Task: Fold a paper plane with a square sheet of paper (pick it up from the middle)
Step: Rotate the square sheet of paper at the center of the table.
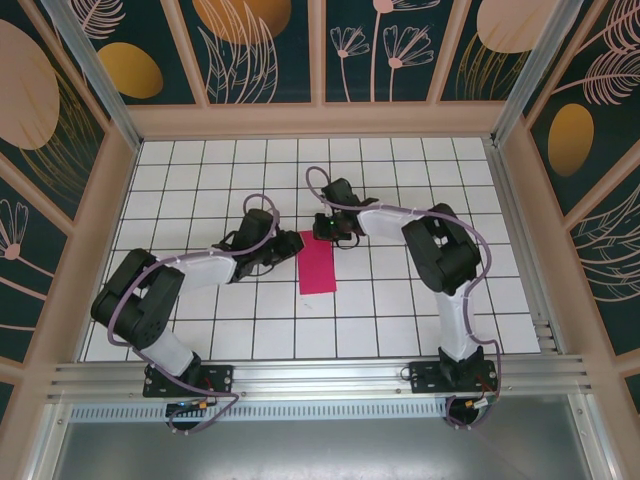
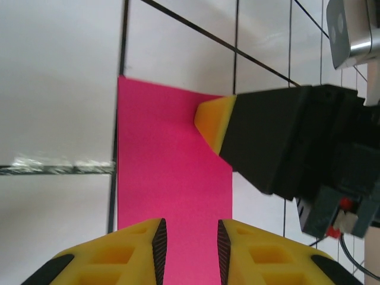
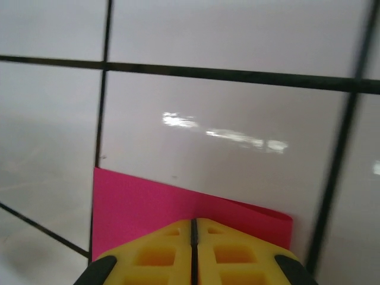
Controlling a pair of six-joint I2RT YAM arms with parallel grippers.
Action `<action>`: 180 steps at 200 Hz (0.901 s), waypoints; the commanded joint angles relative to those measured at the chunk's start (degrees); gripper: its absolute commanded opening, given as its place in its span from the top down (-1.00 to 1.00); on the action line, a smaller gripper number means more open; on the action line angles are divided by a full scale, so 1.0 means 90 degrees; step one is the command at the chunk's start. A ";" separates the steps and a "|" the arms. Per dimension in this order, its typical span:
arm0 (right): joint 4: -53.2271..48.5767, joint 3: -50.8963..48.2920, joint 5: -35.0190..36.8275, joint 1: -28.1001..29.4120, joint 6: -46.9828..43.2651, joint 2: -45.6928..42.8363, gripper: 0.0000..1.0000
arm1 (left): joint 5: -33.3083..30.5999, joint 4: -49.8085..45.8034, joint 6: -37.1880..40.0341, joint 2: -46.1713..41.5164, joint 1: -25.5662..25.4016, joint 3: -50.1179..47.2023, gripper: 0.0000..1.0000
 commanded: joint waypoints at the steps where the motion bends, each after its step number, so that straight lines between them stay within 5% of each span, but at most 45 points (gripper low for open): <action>1: -0.0424 -0.0715 0.1127 -0.0262 0.0560 -0.0540 0.80 | 0.0122 0.0122 -0.0143 -0.0028 -0.0218 -0.0060 0.36; 44: -0.0073 -0.2074 0.1399 -0.0448 0.1369 -0.1731 0.78 | 0.0161 0.0111 -0.0252 -0.0035 -0.0767 -0.0068 0.38; 95: 0.0852 -0.2932 -0.0174 -0.0461 0.0944 -0.3044 0.76 | 0.0142 -0.0005 -0.0336 0.0271 -0.1496 0.0146 0.54; 180: 0.0876 -0.3231 -0.1150 -0.0305 0.0470 -0.2536 0.97 | 0.0075 -0.0378 -0.0317 0.0745 -0.1618 0.0153 0.82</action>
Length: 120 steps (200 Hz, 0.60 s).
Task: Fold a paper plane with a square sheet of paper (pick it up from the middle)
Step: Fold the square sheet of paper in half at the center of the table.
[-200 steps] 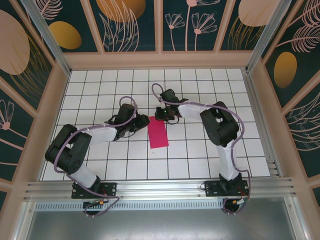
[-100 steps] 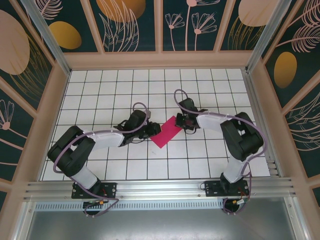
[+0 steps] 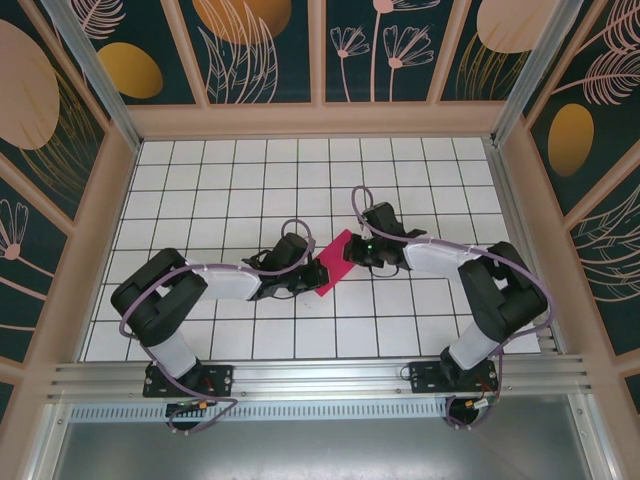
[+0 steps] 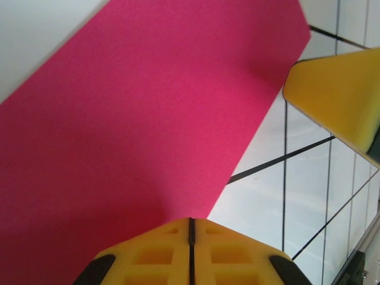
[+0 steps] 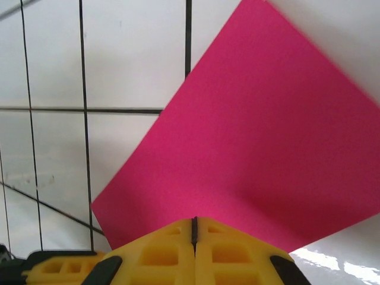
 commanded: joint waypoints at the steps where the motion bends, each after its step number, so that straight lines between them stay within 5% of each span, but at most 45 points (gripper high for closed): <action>1: 0.0116 -0.0061 -0.0358 0.0039 -0.0196 0.0248 0.97 | -0.0040 -0.0283 0.0011 0.0231 -0.0040 0.0139 0.82; 93: 0.0215 -0.0360 -0.0385 -0.0118 -0.0476 0.0660 1.00 | -0.0208 -0.0932 0.0213 0.0531 -0.0042 0.0091 0.86; 120: 0.0469 -0.0630 -0.0578 -0.0628 -0.0581 0.0626 1.00 | -0.0304 -0.1155 0.0253 0.0599 -0.0040 0.0072 0.86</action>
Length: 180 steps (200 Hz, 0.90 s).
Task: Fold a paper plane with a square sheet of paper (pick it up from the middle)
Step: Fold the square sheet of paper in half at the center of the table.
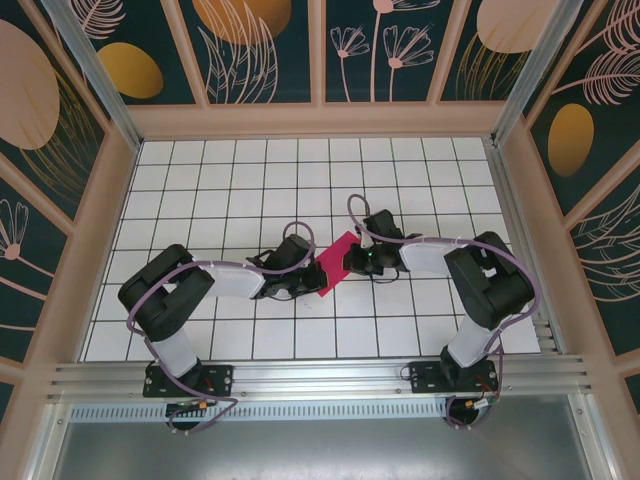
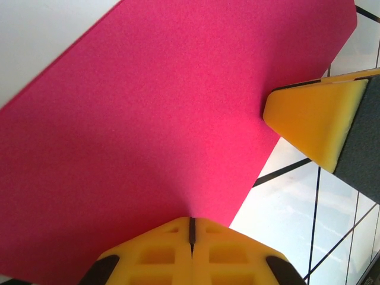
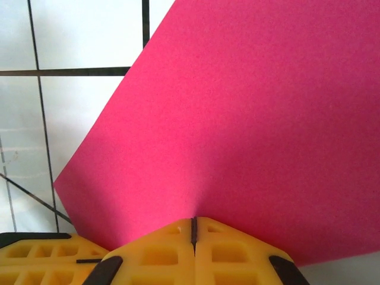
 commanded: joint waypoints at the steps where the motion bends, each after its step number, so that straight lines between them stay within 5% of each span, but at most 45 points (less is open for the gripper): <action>1: 0.0048 -0.0337 0.0063 -0.0385 -0.0248 0.0073 1.00 | -0.0282 -0.0862 0.0183 0.0313 -0.0044 -0.0069 0.86; 180: -0.0089 -0.0006 0.0696 -0.2099 -0.0691 0.0210 0.98 | -0.0273 -0.0966 0.0170 0.0324 -0.0042 -0.0274 0.88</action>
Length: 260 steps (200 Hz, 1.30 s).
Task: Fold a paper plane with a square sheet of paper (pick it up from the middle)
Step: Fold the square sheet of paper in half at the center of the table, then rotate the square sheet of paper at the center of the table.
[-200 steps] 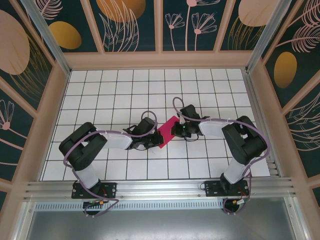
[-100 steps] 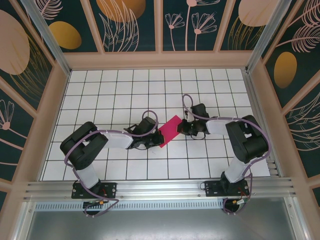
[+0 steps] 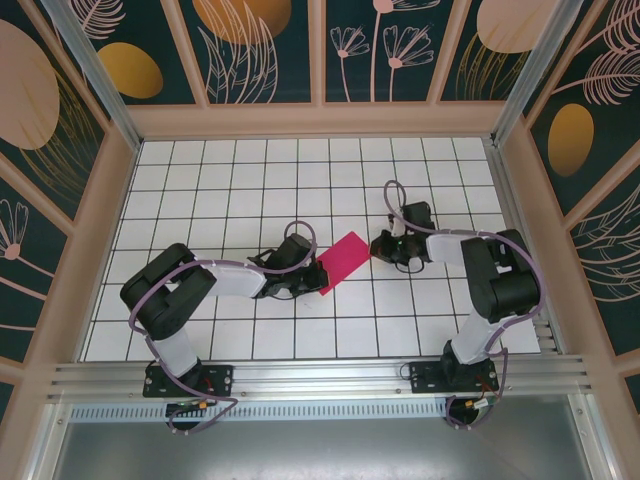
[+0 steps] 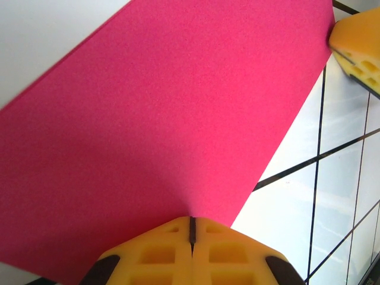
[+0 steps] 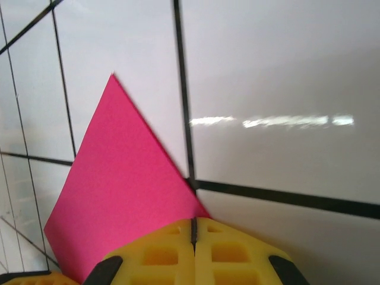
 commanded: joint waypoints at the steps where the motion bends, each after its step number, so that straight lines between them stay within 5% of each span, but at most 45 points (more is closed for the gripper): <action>1: -0.0254 0.0125 0.1154 -0.0377 -0.0186 0.0183 0.98 | -0.0268 -0.1030 0.0129 0.0251 -0.0040 -0.0313 0.88; 62: -0.0702 0.0357 0.1568 -0.0096 -0.0128 -0.0901 0.89 | -0.0343 -0.0913 0.0536 -0.0092 -0.0048 0.0037 0.80; 123: -0.1118 0.0112 0.3206 0.1143 0.0990 -0.1910 0.32 | -0.1331 -0.0943 0.1233 -0.1279 0.0075 0.0719 0.08; 214: -0.1576 0.1164 0.4390 0.2540 0.1954 -0.0600 0.04 | -0.2748 -0.1302 0.1260 -0.2180 0.1253 0.0227 -0.96; 260: -0.1613 0.1549 0.4370 0.2754 0.2156 0.0045 -0.04 | -0.2441 -0.1296 0.1179 -0.2156 0.1683 0.0062 -0.97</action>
